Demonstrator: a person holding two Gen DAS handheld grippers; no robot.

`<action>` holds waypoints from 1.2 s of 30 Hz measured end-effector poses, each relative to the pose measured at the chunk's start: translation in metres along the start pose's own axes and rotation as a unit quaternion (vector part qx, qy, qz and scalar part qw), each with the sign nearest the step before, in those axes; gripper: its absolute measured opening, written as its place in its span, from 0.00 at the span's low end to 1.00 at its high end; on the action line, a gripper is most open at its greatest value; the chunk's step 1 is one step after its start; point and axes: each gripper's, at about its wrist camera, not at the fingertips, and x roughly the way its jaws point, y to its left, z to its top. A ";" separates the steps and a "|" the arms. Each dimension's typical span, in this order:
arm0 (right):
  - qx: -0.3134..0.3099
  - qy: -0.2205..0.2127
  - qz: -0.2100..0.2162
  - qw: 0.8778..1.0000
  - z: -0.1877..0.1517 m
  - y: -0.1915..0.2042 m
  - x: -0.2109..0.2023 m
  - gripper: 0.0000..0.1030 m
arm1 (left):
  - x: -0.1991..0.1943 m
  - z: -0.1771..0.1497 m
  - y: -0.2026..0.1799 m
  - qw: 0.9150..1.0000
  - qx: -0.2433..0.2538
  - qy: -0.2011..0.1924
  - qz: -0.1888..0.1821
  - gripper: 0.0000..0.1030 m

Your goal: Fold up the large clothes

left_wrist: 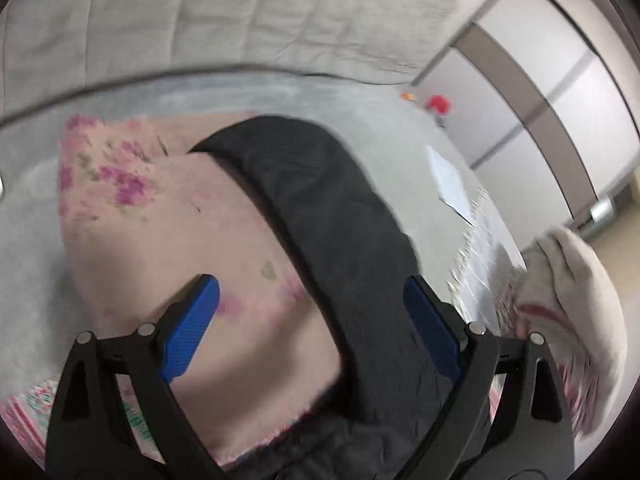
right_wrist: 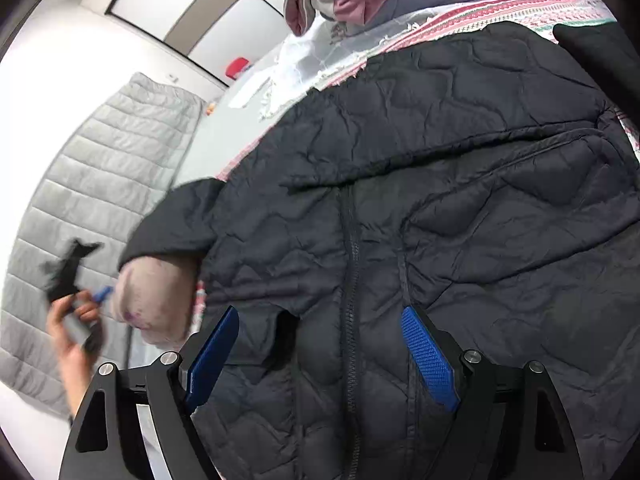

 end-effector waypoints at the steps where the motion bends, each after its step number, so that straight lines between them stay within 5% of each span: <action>1: 0.002 -0.002 0.004 1.000 0.003 -0.002 0.001 0.82 | 0.004 0.001 0.000 1.000 -0.007 -0.018 0.007 0.90; 4: 0.009 -0.011 0.007 1.000 0.008 -0.008 -0.002 0.82 | 0.011 0.002 -0.016 0.998 0.027 -0.050 -0.007 0.72; 6: 0.025 -0.016 0.003 1.000 0.011 -0.018 -0.002 0.82 | 0.022 -0.005 -0.032 0.996 0.073 -0.046 -0.001 0.23; 7: 0.033 -0.017 0.002 0.999 0.013 -0.022 -0.002 0.82 | 0.028 -0.008 -0.036 0.995 0.084 -0.043 0.013 0.07; 11: 0.084 -0.033 0.010 0.996 0.018 -0.046 -0.013 0.82 | 0.009 -0.034 -0.059 0.988 0.098 -0.107 -0.050 0.04; 13: 0.097 -0.049 0.017 0.994 0.021 -0.053 -0.021 0.82 | -0.014 -0.054 -0.087 0.975 0.147 -0.144 -0.078 0.04; 15: 0.109 -0.066 0.021 0.992 0.024 -0.059 -0.031 0.82 | -0.041 -0.092 -0.128 0.951 0.229 -0.176 -0.110 0.04; 19: 0.141 -0.068 0.036 0.987 0.028 -0.074 -0.033 0.82 | -0.077 -0.211 -0.203 0.876 0.425 -0.156 -0.168 0.09; 21: 0.165 -0.064 0.054 0.983 0.029 -0.087 -0.033 0.82 | -0.073 -0.291 -0.228 0.817 0.542 -0.099 -0.168 0.41; 22: 0.173 -0.065 0.055 0.981 0.029 -0.092 -0.035 0.82 | -0.067 -0.320 -0.231 0.792 0.585 -0.083 -0.155 0.50; 23: 0.179 -0.070 0.054 0.980 0.030 -0.097 -0.039 0.82 | -0.058 -0.364 -0.234 0.747 0.650 -0.068 -0.122 0.57; 24: 0.184 -0.077 0.049 0.979 0.031 -0.102 -0.043 0.82 | -0.050 -0.393 -0.232 0.712 0.692 -0.060 -0.097 0.57; 25: 0.189 -0.086 0.043 0.977 0.032 -0.107 -0.049 0.82 | -0.039 -0.428 -0.223 0.664 0.743 -0.053 -0.069 0.57; 26: 0.194 -0.094 0.040 0.976 0.032 -0.113 -0.055 0.82 | -0.034 -0.439 -0.219 0.646 0.759 -0.051 -0.064 0.57; 27: 0.203 -0.101 0.041 0.973 0.033 -0.119 -0.061 0.82 | -0.033 -0.447 -0.213 0.638 0.766 -0.042 -0.066 0.57; 28: 0.211 -0.105 0.045 0.971 0.034 -0.124 -0.065 0.82 | -0.033 -0.447 -0.208 0.641 0.763 -0.030 -0.071 0.57; 30: 0.229 -0.112 0.057 0.965 0.034 -0.135 -0.073 0.82 | -0.032 -0.431 -0.201 0.665 0.742 0.004 -0.082 0.58; 36: 0.227 -0.107 0.054 0.967 0.037 -0.139 -0.077 0.82 | -0.045 -0.374 -0.182 0.756 0.645 0.034 -0.101 0.62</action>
